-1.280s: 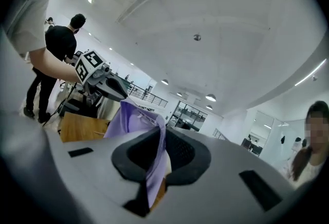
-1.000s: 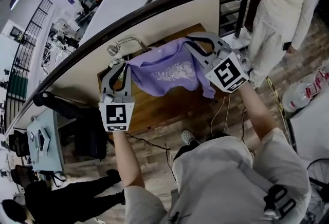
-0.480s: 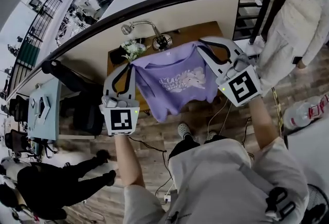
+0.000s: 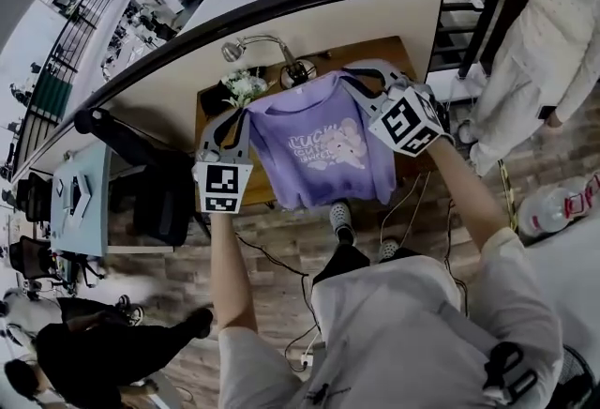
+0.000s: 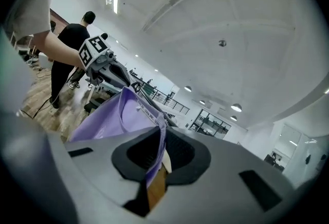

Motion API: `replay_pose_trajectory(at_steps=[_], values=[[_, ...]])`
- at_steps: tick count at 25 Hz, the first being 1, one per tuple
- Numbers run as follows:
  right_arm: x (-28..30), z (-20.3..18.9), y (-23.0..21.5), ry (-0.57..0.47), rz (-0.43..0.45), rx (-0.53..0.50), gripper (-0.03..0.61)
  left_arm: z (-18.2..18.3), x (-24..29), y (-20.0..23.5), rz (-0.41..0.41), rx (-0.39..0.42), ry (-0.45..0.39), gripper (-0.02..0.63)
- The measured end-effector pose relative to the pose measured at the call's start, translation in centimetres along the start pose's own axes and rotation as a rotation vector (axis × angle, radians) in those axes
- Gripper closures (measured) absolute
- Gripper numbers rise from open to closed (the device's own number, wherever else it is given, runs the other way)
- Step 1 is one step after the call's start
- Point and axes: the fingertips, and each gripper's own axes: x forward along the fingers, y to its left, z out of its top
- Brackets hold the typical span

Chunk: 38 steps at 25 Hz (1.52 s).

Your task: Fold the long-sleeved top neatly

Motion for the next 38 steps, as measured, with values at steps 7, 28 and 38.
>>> replay_pose_trajectory(at_steps=[7,28,38], values=[[10.1,-6.1,-0.8,0.139,0.047,0.038,0.539,-7.9,8.6,3.2,-0.05,-0.07,0.091,0.578],[34.7,-31.7,0.6,0.533,0.205,0.36,0.538,-33.6,32.5,2.5,-0.358,-0.32,0.331,0.577],[37.7,-37.0,2.6,0.663,0.208,0.424,0.537,-38.9,35.4,0.5,-0.402,-0.38,0.446,0.577]])
